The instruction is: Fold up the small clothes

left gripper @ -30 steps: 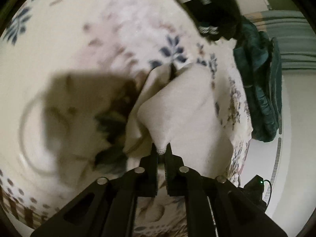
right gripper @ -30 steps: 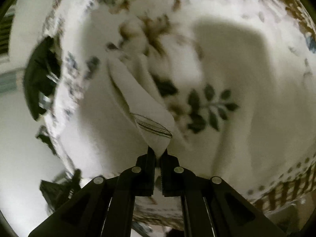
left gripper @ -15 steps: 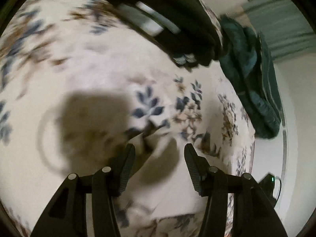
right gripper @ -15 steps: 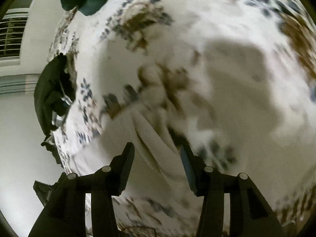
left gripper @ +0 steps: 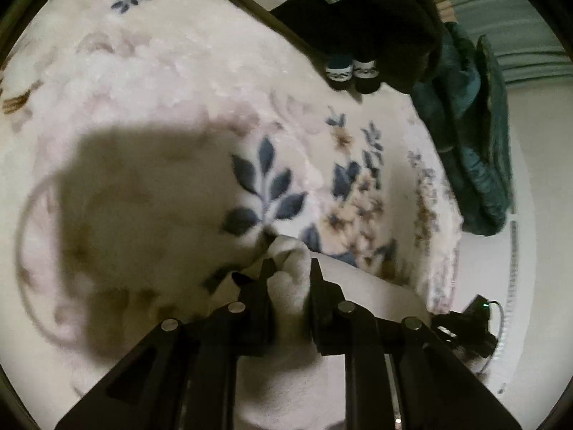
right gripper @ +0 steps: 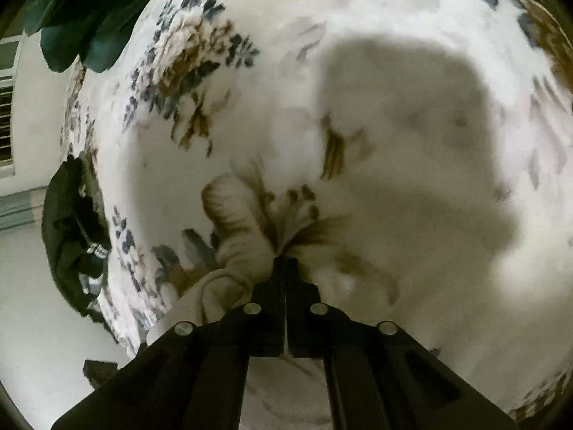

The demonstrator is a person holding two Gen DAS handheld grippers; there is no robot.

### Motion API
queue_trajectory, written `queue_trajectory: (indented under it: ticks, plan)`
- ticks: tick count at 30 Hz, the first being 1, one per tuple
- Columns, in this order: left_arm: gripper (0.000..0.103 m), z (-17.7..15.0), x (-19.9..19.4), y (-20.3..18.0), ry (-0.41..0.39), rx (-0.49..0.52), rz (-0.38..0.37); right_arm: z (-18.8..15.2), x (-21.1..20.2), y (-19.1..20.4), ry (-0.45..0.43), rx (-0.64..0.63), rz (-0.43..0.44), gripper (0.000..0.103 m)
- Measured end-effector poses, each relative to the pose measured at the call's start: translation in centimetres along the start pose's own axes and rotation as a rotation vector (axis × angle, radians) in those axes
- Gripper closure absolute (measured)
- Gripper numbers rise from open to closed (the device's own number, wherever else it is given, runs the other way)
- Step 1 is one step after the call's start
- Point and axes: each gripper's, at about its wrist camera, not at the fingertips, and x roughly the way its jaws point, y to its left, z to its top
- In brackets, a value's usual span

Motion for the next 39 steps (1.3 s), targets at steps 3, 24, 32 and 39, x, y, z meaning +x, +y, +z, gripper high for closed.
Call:
queue_trajectory:
  ticks: [3, 24, 32, 39]
  plan:
    - [0.087, -0.7, -0.6, -0.4, -0.006, 0.016, -0.002, -0.6, -1.7, 0.2, 0.022, -0.028, 0.077, 0.087]
    - [0.067, -0.8, -1.2, -0.5, -0.014, -0.008, -0.016, -2.7, -2.3, 1.7, -0.008, -0.104, -0.003, 0.043]
    - [0.089, -0.2, 0.3, -0.5, -0.057, -0.046, -0.030, -1.4, 2.4, 3.6, 0.072, -0.132, 0.063, 0.091]
    - [0.082, -0.3, 0.5, 2.0, -0.038, -0.123, -0.081, -1.2, 3.2, 2.9, 0.054, -0.092, 0.027, 0.092]
